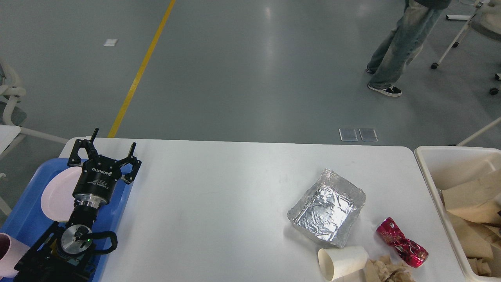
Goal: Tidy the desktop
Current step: 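Raise the right gripper out of the bin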
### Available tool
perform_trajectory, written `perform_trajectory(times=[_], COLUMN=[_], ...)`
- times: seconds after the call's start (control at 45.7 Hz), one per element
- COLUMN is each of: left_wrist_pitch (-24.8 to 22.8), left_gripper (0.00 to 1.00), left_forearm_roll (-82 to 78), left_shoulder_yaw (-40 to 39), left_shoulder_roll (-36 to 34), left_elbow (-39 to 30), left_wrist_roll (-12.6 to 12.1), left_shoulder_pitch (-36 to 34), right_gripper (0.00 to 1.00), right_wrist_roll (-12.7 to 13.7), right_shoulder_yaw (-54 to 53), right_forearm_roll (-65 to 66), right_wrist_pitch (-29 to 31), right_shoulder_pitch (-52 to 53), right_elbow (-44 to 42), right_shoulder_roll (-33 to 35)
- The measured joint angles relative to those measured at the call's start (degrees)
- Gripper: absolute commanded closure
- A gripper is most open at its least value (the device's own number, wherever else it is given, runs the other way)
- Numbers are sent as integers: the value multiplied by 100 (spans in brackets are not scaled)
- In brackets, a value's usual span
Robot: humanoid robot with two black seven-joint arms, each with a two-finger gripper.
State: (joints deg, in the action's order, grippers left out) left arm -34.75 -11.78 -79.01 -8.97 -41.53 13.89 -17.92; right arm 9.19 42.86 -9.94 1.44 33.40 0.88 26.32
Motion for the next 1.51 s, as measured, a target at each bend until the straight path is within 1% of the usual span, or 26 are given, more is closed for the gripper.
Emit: perform_trajectory(times=[0.284,0.306,0.394,0.415,0.437,0.59,0.875,0.984,1.072,1.181,1.246,1.378,1.509], left_wrist_pitch=[0,0,0,0,0,0,2,3,3,3,3,3,3], left_gripper=[4,4,4,4,4,4,4,4,4,4,4,4,4], left_forearm_roll=[0,0,0,0,0,0,0,0,0,0,0,0,0], left_shoulder_yaw=[0,0,0,0,0,0,0,0,0,0,0,0,0], left_shoulder_roll=[0,0,0,0,0,0,0,0,0,0,0,0,0], left_elbow=[2,2,2,2,2,2,4,5,5,5,5,2,-2], left_wrist_roll=[4,4,3,3,3,3,-1,-1,-1,-1,-1,-1,-1], left_shoulder_pitch=[0,0,0,0,0,0,0,0,0,0,0,-1,-1], right_gripper=[100,81,16,3,0,0,0,0,0,0,0,0,0], right_wrist_roll=[1,2,-8,-12,-14,-23,-23,-11,18,40,48,92,350], right_shoulder_yaw=[-85,-85,-75,-72,-69,-63,-82,-76,-10,236,448,979,1797], right_forearm_roll=[0,1,0,0,0,0,1,52,134,567,948,1349,1384], right_wrist_pitch=[-111,-114,-154,-188,-231,-621,-676,-645,-554,-199,146,1098,2245], right_shoulder_pitch=[-176,-204,-320,-329,-336,-355,-292,15,457,1289,1896,3279,4865], right_elbow=[-13,-13,-14,-15,-16,-6,124,475,1019,1822,2299,3346,4364], right_shoulder_roll=[-68,-83,-125,-128,-132,-149,-105,46,348,721,867,1054,1027])
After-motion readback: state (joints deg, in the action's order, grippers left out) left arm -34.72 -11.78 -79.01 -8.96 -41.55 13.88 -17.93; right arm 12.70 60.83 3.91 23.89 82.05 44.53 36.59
